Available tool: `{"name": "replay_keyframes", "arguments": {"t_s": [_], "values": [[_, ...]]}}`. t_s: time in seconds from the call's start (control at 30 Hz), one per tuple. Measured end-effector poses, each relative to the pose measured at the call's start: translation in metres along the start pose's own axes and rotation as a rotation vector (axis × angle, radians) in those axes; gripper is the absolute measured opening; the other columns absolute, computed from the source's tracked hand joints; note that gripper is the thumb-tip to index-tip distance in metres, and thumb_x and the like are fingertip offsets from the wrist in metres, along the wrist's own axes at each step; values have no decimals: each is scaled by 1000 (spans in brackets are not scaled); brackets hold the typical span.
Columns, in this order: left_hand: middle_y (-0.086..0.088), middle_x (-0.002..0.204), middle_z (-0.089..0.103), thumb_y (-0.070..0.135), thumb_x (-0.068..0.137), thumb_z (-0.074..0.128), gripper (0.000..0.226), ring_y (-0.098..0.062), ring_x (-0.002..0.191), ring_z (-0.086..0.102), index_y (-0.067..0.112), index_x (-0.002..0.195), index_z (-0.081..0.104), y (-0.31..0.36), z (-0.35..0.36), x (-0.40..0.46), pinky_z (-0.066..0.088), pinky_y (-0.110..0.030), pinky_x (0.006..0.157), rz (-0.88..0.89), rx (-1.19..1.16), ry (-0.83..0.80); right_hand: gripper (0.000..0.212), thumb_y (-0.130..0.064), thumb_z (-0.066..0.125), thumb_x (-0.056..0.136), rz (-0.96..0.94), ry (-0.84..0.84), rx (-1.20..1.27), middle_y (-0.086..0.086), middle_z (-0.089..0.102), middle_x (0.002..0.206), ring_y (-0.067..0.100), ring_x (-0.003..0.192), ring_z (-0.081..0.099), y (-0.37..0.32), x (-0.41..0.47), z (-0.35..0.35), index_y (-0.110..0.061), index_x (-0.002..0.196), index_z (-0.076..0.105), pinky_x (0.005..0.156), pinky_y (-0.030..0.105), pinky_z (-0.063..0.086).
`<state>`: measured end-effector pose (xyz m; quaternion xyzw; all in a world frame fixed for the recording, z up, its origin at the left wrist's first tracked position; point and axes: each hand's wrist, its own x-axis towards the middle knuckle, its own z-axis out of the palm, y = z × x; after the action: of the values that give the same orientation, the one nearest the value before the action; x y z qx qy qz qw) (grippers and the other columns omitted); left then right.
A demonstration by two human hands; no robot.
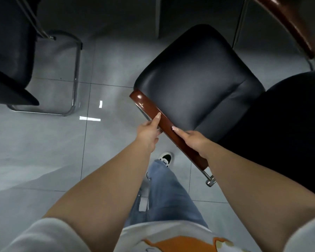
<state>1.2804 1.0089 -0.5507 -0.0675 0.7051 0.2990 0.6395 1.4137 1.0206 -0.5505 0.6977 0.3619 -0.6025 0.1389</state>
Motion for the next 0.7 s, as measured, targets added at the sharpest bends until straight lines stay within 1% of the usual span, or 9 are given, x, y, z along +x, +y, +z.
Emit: {"name": "replay_keyframes", "arguments": {"t_s": [0.03,0.1,0.17,0.2,0.27,0.37,0.5,0.6,0.7], "values": [[-3,98,63,34,89,60,31,-18,86,61,10,108,56,0,-2,2,38,-34,98,12,3,1,66,-71,50,78,16,-6,-2,5,64,108,27,102,59,-1,1,1,-15,110,65,101,40,41],[-3,86,64,32,88,62,25,-16,75,62,9,97,58,2,-5,7,48,-25,82,29,-7,-16,67,-70,51,77,48,12,10,8,63,110,29,105,58,-3,1,3,-14,111,64,102,43,41],[-4,77,63,29,88,63,20,-13,67,60,11,82,57,2,-7,11,52,-16,63,20,-47,-41,66,-68,52,78,67,42,28,9,62,113,29,106,58,-6,0,6,-14,115,63,102,42,41],[-4,76,62,29,88,63,20,-13,66,59,13,79,56,3,-8,13,52,-13,57,8,-63,-58,66,-67,52,79,75,56,47,9,63,114,28,106,58,-9,-1,8,-14,116,62,101,40,42],[-3,78,63,29,87,64,20,-12,68,59,14,79,55,4,-10,14,50,-11,54,-9,-86,-63,65,-67,53,78,99,68,69,7,63,112,27,104,58,-13,-3,11,-16,117,63,100,39,42],[-3,79,61,28,87,64,18,-14,73,58,15,81,54,25,-23,20,49,-9,53,3,-69,-103,71,-71,53,74,133,98,115,6,61,119,27,110,57,-33,-4,21,-18,121,61,101,38,41],[-4,73,54,28,86,65,20,-16,71,51,15,77,53,85,-55,39,46,-13,49,-1,84,-165,73,-71,54,73,157,151,233,7,61,122,26,111,57,-86,-5,50,-18,123,60,101,34,40],[-3,73,55,29,86,65,22,-19,76,54,15,76,52,143,-81,52,46,-18,56,26,208,-177,73,-71,52,76,164,163,321,8,62,120,27,106,58,-138,0,78,-14,121,61,99,35,42],[-1,70,58,28,88,63,23,-13,58,58,15,74,50,199,-99,61,48,-15,47,76,273,-168,65,-67,48,82,130,215,401,11,64,108,27,94,59,-196,1,104,-10,109,66,87,29,44]]}}
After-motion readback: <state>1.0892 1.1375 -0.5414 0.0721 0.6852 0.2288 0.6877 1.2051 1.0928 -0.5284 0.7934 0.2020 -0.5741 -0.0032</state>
